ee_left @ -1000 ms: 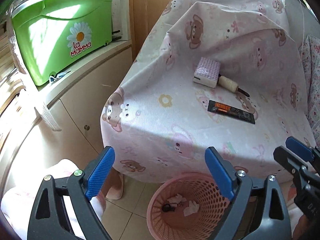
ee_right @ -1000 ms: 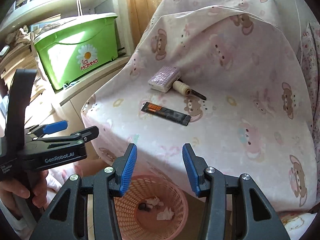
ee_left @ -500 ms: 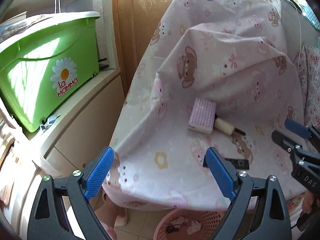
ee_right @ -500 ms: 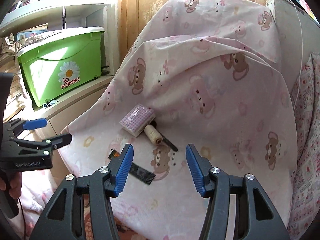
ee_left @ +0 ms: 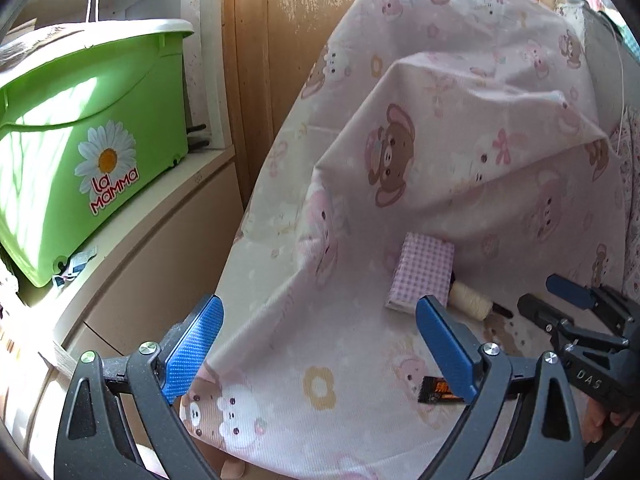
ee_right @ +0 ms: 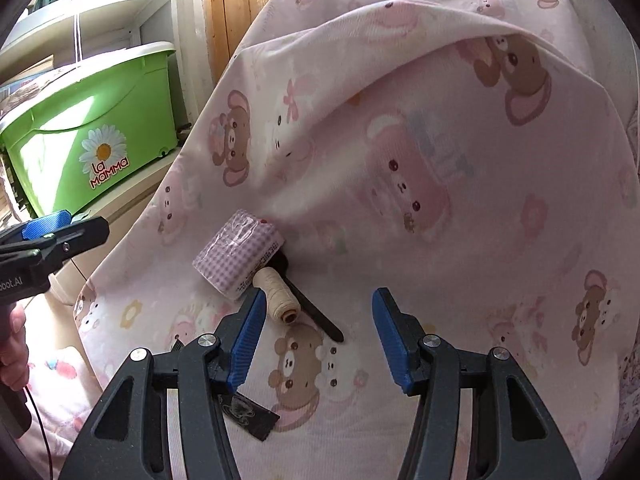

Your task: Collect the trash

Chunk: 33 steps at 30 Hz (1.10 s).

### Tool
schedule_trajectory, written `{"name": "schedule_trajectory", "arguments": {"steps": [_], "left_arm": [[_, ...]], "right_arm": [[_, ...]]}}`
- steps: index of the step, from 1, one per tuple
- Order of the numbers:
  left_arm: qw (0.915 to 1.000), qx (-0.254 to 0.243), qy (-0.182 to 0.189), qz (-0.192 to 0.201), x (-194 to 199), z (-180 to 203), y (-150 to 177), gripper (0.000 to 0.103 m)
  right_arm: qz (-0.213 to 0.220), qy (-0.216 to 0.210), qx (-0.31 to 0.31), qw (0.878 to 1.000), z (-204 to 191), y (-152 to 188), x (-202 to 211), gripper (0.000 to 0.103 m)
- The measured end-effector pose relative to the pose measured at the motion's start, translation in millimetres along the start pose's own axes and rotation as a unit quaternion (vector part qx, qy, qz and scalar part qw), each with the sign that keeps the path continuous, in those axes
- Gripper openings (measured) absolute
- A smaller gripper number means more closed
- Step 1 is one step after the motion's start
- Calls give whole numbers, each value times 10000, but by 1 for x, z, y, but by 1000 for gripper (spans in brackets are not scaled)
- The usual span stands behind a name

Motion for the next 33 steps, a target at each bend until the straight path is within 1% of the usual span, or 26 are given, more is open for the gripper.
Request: {"name": "schedule_trajectory", "arguments": {"steps": [1, 3, 5, 8, 13, 16, 18, 20, 21, 22, 23, 25, 28, 33], "left_arm": [[9999, -35, -49, -131, -6, -1, 5, 95], [9996, -31, 18, -263, -13, -1, 7, 95], [9997, 34, 35, -226, -13, -3, 3, 95], [9998, 56, -42, -167, -11, -8, -1, 95], [9994, 237, 33, -235, -12, -11, 1, 95], [9994, 250, 39, -254, -13, -10, 3, 95], [9994, 224, 7, -252, -14, -9, 3, 95], [9994, 215, 7, -257, -15, -8, 3, 95], [9994, 218, 14, -263, -15, -8, 3, 95], [9994, 223, 15, -269, -16, -8, 4, 95], [9994, 227, 15, -274, -16, -8, 4, 95], [9993, 235, 24, -286, -16, -8, 5, 95], [9992, 261, 40, -292, -16, -8, 7, 95], [9992, 263, 30, -298, -16, -8, 8, 95]], "right_arm": [[-13, -17, 56, 10000, -3, -1, -3, 58], [16, -56, 149, 9999, -8, -3, -7, 58], [-8, -115, 208, 9997, -14, -6, -11, 58], [-177, -259, 348, 9989, -26, -5, -21, 58], [-294, -239, 386, 9985, -34, -5, -31, 58], [-331, -218, 383, 9985, -36, -6, -36, 57], [-314, -206, 435, 9983, -39, -6, -36, 49], [-318, -218, 452, 9982, -41, -7, -37, 34], [-339, -243, 449, 9981, -42, -6, -38, 33], [-354, -245, 451, 9981, -43, -5, -39, 29], [-364, -228, 448, 9981, -42, -5, -39, 18], [-374, -208, 391, 9983, -38, -4, -38, 6], [-318, -329, 297, 9985, -34, -5, -30, 3], [-205, -489, 160, 9985, -27, -7, -17, 3]]}}
Point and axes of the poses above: each gripper's, at about its wrist camera, not at the fingertips, and x roughly against the way its jaws point, z to its right, y to its underside, the point moved 10 cm from there along -x, roughly the way its jaws point, and after that the axes turned 4 degrees about y, right-handed, at the moved point
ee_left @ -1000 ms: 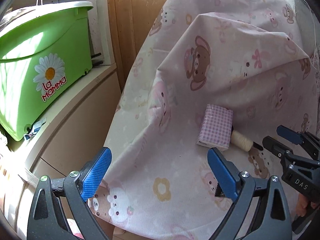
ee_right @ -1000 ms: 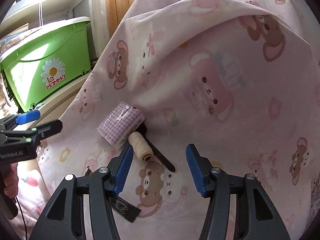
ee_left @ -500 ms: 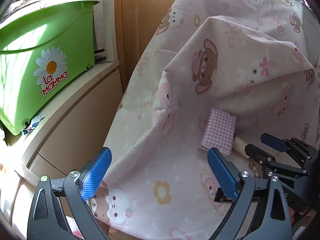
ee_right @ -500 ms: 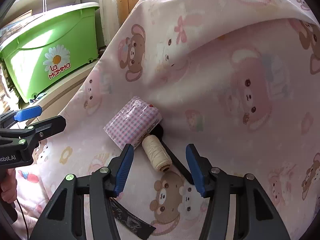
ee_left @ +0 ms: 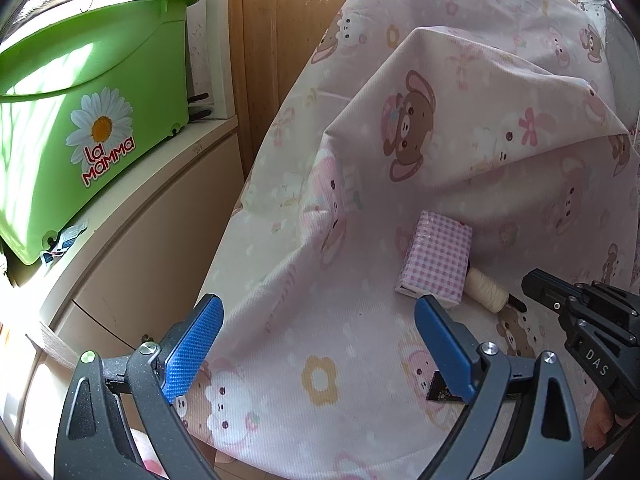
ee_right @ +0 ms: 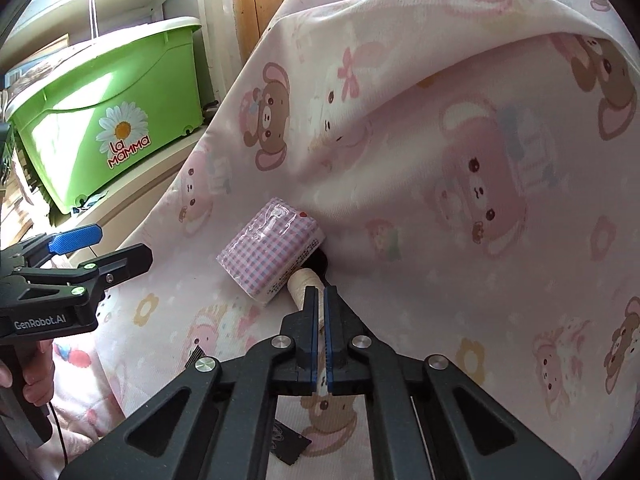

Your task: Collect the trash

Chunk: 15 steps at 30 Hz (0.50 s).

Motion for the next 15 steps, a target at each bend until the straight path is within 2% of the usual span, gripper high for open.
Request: {"name": "schedule_trajectory", "arguments": {"steps": [4, 6, 7, 8, 9, 10, 15], "left_arm": [[10000, 10, 20, 18, 2, 1, 0, 95], [10000, 13, 7, 47, 4, 0, -1, 95], [10000, 26, 2, 58, 5, -1, -1, 95], [10000, 47, 7, 64, 5, -1, -2, 95], [9999, 74, 15, 66, 6, -2, -2, 95], [9999, 105, 22, 65, 6, -4, -3, 95], [9996, 280, 51, 19, 4, -11, -4, 95]], "right_arm": [[163, -162, -69, 9997, 6, -4, 11, 4], [221, -85, -31, 9997, 10, -5, 14, 12], [260, -27, -18, 9997, 11, -6, 14, 29], [292, 0, -27, 9996, 12, -7, 14, 52], [315, 7, -45, 9995, 13, -8, 14, 59], [318, 12, -44, 9995, 13, -8, 12, 62], [107, 97, 68, 9999, 12, -7, -5, 62]]}}
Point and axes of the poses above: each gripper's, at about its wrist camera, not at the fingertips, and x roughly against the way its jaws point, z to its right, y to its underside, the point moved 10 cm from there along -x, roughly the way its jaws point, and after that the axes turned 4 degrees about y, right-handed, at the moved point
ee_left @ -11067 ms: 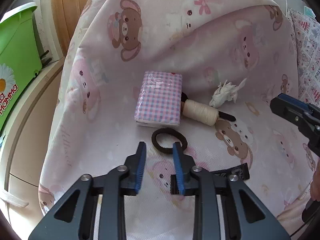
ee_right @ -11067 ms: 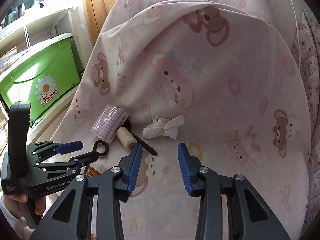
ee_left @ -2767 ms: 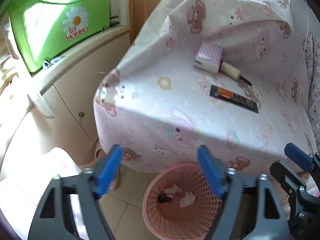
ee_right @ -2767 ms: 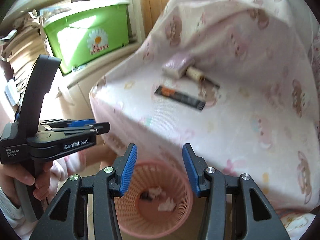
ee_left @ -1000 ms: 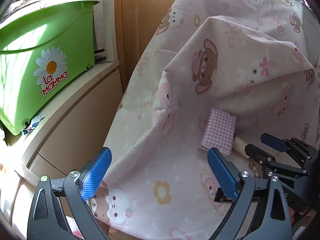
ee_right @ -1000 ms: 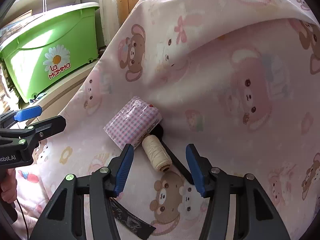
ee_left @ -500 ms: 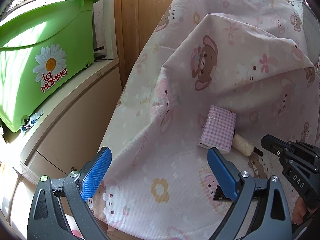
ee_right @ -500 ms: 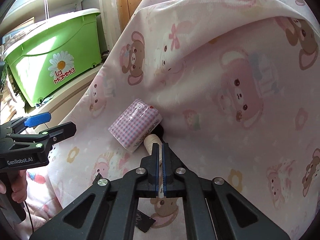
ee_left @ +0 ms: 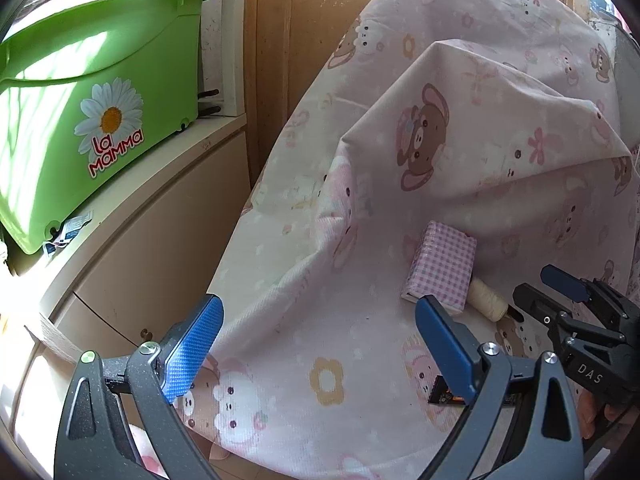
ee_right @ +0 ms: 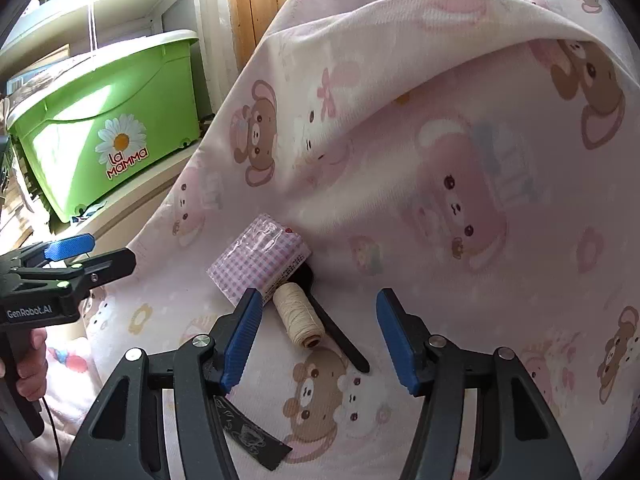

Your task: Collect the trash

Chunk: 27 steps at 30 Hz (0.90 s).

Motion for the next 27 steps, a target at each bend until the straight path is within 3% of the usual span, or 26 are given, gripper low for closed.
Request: {"name": "schedule_trajectory", "arguments": {"steps": [6, 15, 18, 20, 21, 23, 27], "left_arm": [[9998, 158, 22, -93, -4, -6, 2, 95], [9999, 81, 8, -85, -5, -5, 0, 95], [9999, 91, 27, -132, -7, -5, 3, 95], [9998, 83, 37, -155, -8, -4, 4, 95], [9998, 64, 31, -161, -9, -3, 5, 95], [9998, 10, 30, -185, -10, -1, 6, 95], [9987, -288, 108, -400, -25, 19, 12, 96]], "right_arm": [[-114, -264, -167, 9994, 4, -1, -5, 62], [-231, -370, 368, 9984, -16, 5, -14, 62], [-366, -217, 680, 9968, -25, 12, -21, 47], [-526, -159, 697, 9961, -26, 17, -26, 32], [-496, -110, 691, 9963, -26, 17, -26, 30], [-406, -163, 592, 9973, -24, 13, -21, 4], [-369, -381, -7, 9986, -12, 6, -5, 1]]}}
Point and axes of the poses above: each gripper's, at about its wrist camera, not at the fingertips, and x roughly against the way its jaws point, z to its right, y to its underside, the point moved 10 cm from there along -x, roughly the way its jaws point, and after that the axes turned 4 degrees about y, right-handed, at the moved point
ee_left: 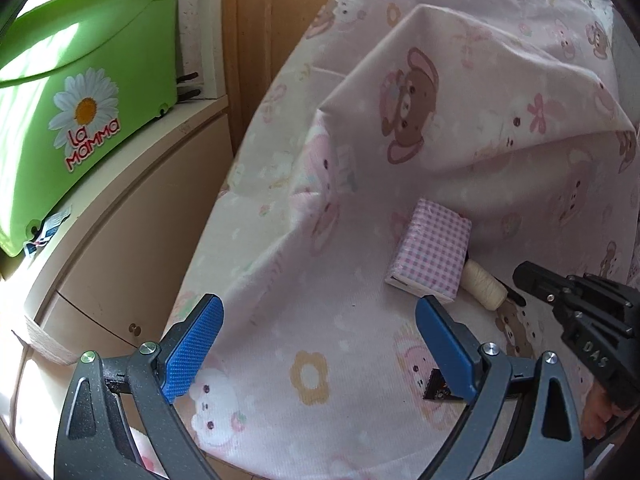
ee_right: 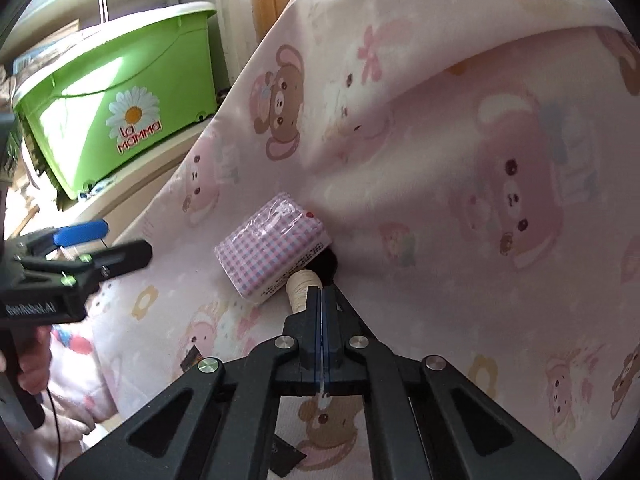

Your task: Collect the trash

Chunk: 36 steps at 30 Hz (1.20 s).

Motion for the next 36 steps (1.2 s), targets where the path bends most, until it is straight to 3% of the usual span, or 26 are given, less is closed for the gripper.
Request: {"name": "schedule_trajectory", "arguments": {"steps": [2, 7, 9, 11, 15, 18, 24, 28, 30, 33, 36], "left_arm": [[9998, -161, 42, -66, -9, 12, -1, 96], [9990, -414, -125, 121, -10, 25, -8, 96], [9987, -458, -204, 129, -9, 24, -5, 96], [9985, -450, -288, 112, -9, 20, -2, 96], [9991, -256, -331, 97, -7, 7, 0, 96], [9988, -240, -412, 142, -5, -1, 0, 96], [9996, -195, -113, 155, -5, 8, -3, 96], [9994, -244, -210, 148, -12, 12, -7, 96], [9996, -225, 143, 88, -17, 25, -12, 96], [9960, -709, 533, -93, -30, 53, -19, 96], [9908, -1274, 440, -122, -43, 70, -22, 96]], "right_arm": [[10, -135, -97, 9999, 3, 0, 7, 1], [-95, 193, 503, 9985, -1, 12, 1, 5], [-260, 20, 501, 9984, -8, 16, -6, 18], [-139, 92, 646, 9978, -13, 13, -8, 51], [-199, 303, 897, 9953, -18, 16, -17, 49], [-426, 477, 758, 9951, -14, 19, -28, 26], [-251, 83, 70, 9996, -5, 6, -13, 24], [-71, 81, -229, 9997, 8, -1, 13, 24], [60, 222, -203, 9995, 14, -3, 26, 24], [113, 387, -297, 9987, 28, -2, 37, 24], [127, 544, -463, 9974, 43, -1, 39, 24]]}}
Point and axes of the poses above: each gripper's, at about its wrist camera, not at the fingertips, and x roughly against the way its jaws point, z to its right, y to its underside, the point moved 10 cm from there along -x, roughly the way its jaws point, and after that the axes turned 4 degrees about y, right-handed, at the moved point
